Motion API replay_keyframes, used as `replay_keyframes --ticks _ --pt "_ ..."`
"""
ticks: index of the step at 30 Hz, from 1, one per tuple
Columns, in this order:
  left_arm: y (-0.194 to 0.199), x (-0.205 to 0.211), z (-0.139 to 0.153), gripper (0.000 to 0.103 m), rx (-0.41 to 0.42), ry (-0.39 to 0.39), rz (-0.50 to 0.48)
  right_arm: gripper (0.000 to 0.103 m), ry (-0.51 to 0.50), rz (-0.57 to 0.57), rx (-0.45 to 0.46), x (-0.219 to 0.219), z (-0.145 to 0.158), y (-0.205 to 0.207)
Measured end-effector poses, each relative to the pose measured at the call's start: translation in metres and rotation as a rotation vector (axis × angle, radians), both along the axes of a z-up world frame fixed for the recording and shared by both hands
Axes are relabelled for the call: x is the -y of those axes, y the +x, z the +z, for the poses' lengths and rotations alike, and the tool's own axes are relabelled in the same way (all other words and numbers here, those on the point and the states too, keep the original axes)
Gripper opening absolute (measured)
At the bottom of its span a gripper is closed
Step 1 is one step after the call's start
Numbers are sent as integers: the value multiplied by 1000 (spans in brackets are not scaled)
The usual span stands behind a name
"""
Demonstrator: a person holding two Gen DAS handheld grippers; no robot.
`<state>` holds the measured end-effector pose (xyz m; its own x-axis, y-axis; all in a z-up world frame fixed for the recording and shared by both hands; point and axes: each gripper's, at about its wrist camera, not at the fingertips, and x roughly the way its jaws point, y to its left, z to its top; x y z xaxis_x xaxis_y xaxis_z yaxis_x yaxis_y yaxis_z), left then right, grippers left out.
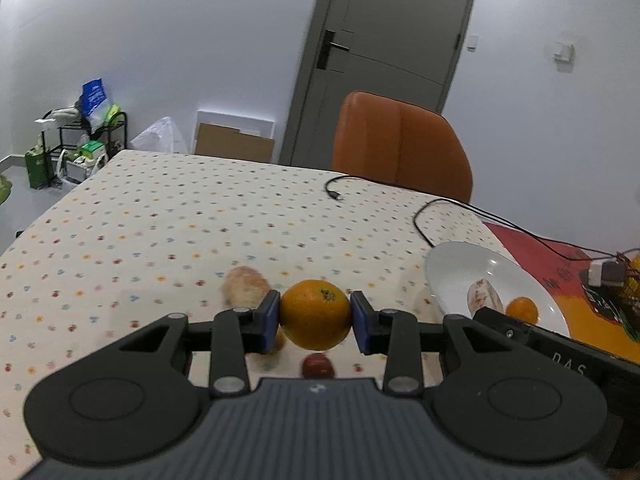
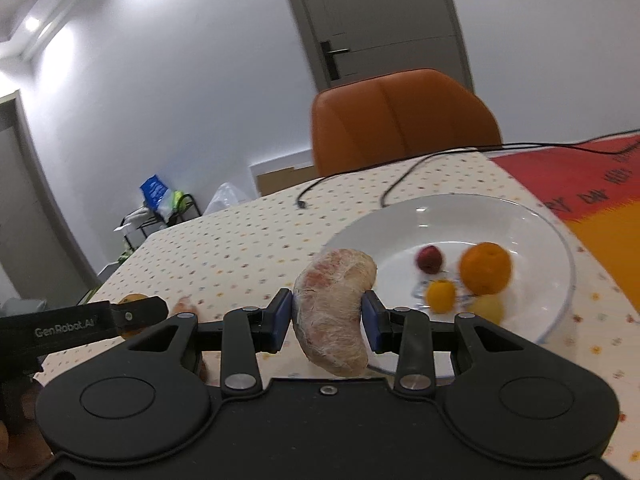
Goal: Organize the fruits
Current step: 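Carry the orange and pomelo segment over the white plate and open both tools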
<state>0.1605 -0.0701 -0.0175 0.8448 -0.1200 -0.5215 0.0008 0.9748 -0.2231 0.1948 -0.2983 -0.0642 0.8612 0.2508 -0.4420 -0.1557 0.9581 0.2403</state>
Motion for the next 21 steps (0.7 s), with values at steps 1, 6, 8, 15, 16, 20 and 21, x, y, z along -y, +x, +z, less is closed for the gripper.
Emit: replay_keyframes --ticks 1,6,8,15,16,20,21 --pt "0 5 0 36 0 6 -9 36 6 -8 2 4 -1 0" --pt "1 24 3 36 2 36 -41 36 30 -54 14 23 -3 -3" --pt "1 31 5 36 5 51 -51 36 41 -67 21 30 -3 -3" --pt "6 55 9 36 14 84 -81 43 18 -92 51 46 -3 -12" --pt "7 58 9 36 15 88 -85 43 22 -89 51 48 -3 -13" --pt "10 71 12 36 22 99 -99 43 39 -94 46 61 -3 -22" --pt "11 74 12 36 23 102 -103 43 43 -95 46 64 -2 -24"
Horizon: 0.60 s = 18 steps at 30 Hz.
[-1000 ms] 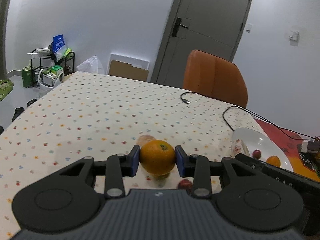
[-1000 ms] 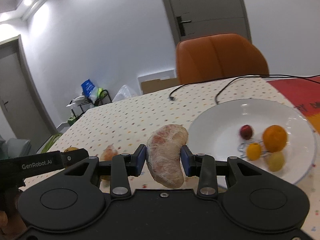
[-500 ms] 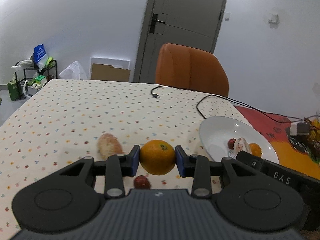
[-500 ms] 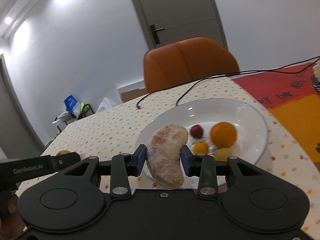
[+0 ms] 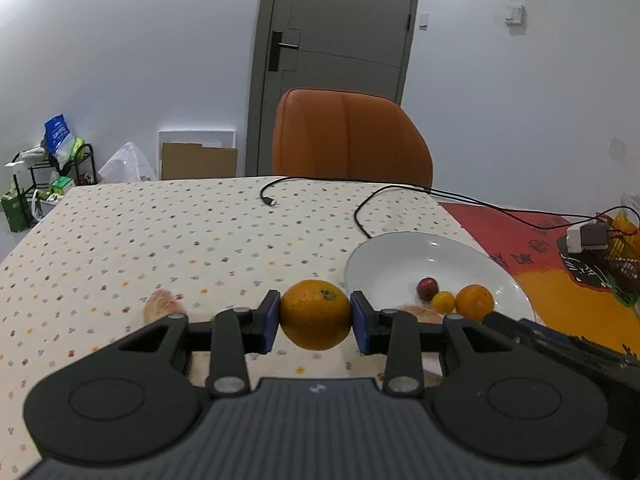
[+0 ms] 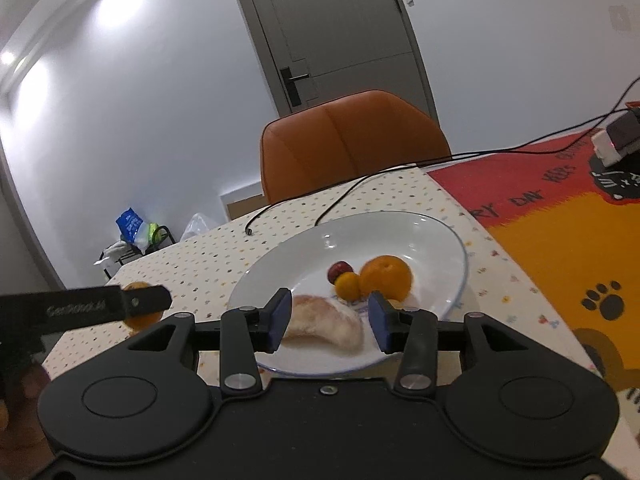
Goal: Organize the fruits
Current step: 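Carry the orange and pomelo segment over the white plate and open both tools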
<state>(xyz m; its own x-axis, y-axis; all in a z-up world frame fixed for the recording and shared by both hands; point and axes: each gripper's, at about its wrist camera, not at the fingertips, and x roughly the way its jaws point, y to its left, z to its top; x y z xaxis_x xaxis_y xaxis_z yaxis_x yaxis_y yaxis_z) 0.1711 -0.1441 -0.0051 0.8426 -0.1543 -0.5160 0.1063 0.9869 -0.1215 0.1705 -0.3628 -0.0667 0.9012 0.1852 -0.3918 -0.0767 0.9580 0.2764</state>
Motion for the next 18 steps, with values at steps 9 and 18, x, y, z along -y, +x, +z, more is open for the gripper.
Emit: replay_keyframes --ticks 9,18 --pt "7 29 2 36 1 21 -43 43 28 -9 6 24 -1 -18" --pt "11 50 4 36 -3 9 -96 43 46 -33 -9 37 -5 -20"
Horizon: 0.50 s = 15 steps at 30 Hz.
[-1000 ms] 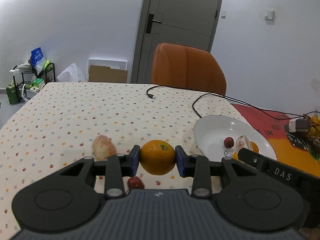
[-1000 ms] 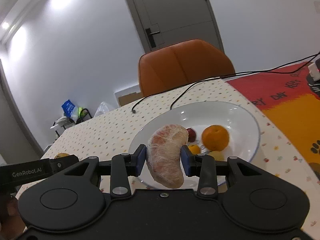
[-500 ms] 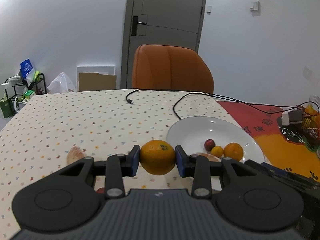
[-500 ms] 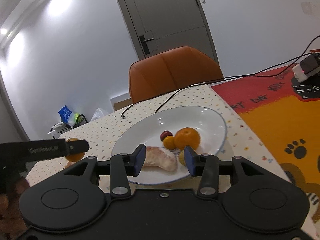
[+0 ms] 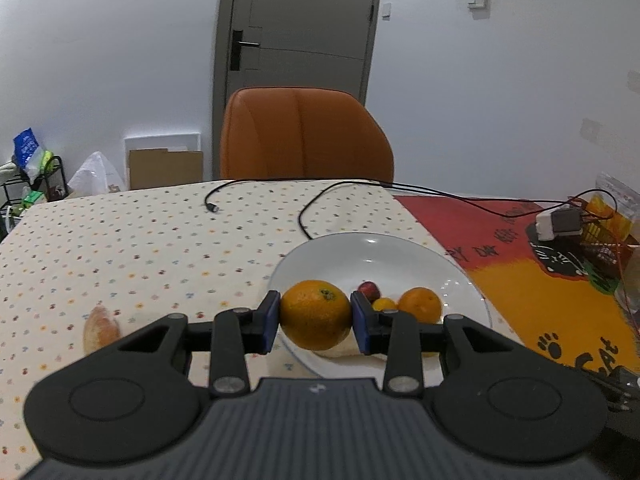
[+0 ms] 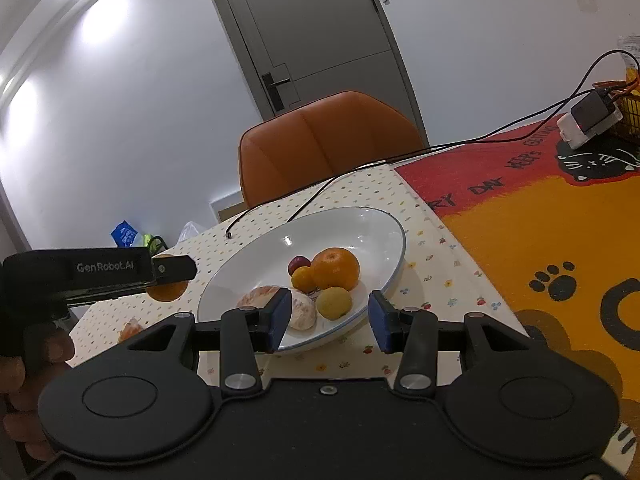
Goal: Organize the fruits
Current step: 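Carry the orange and pomelo segment over the white plate and open both tools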
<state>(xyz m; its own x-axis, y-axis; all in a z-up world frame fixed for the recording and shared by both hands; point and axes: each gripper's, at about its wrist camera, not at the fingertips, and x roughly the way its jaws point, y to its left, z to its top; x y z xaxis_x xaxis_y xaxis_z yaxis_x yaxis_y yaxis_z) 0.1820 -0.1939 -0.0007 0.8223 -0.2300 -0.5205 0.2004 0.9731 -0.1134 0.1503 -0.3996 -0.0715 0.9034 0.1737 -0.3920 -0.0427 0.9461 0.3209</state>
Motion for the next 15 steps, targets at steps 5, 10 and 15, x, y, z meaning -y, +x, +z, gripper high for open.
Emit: replay_keyframes --ticks 5,10,15 --pt "-3 -1 3 46 21 -2 12 44 0 4 -4 -2 0 0" --pt "-6 -16 5 59 17 -2 58 47 3 15 -3 -4 1 1" --pt "-10 -40 11 78 21 -4 120 55 0 21 -4 -11 5 1"
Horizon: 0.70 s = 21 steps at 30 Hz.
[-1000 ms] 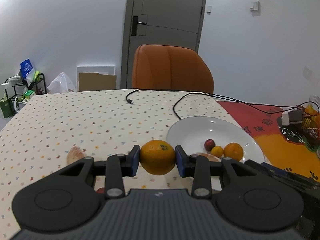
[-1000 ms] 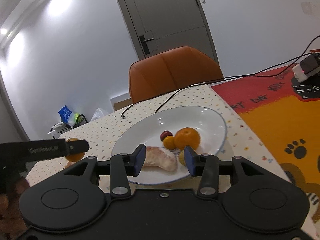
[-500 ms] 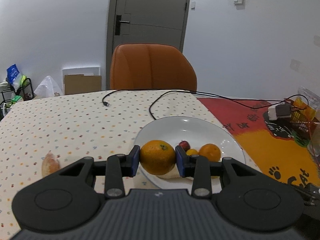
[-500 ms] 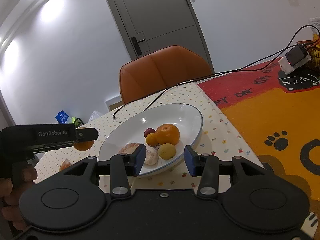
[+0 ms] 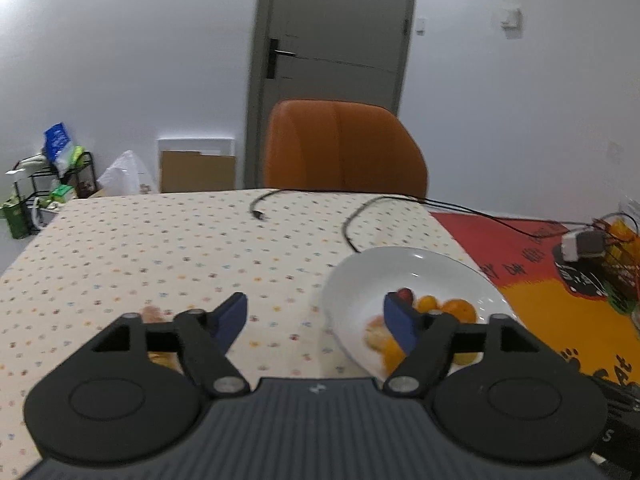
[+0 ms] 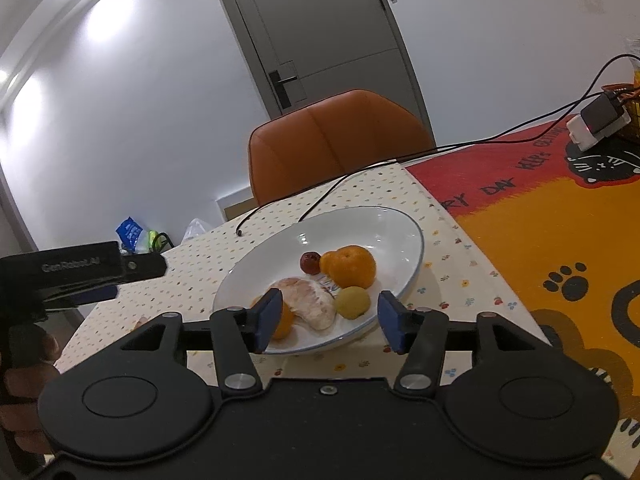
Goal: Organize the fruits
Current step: 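Carry the orange and pomelo segment over the white plate and open both tools, then move both tools back to the lemon and red plum on the tablecloth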
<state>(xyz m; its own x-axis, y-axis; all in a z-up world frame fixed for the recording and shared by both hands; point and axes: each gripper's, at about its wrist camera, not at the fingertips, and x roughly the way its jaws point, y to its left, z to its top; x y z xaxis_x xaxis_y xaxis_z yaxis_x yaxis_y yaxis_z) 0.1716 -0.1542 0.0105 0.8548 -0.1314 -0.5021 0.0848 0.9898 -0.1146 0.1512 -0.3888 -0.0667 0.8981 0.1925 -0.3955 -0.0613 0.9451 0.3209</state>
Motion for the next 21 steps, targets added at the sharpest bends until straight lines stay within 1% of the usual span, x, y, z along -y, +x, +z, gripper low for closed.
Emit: replay_keyframes --ticks 3,6,10,19,21 --pt "-2 -14 5 82 3 2 34 62 -2 3 5 -6 4 -2" --pt "-6 -26 9 82 11 2 59 67 -14 13 19 -13 7 -4" --pt "-11 -38 11 83 9 7 84 70 -16 25 18 -21 10 -4" --pt "-26 -66 13 85 16 12 142 85 -47 56 33 -42 18 -8" --pt "-29 -72 14 86 20 12 155 95 -55 51 39 -46 20 -9"
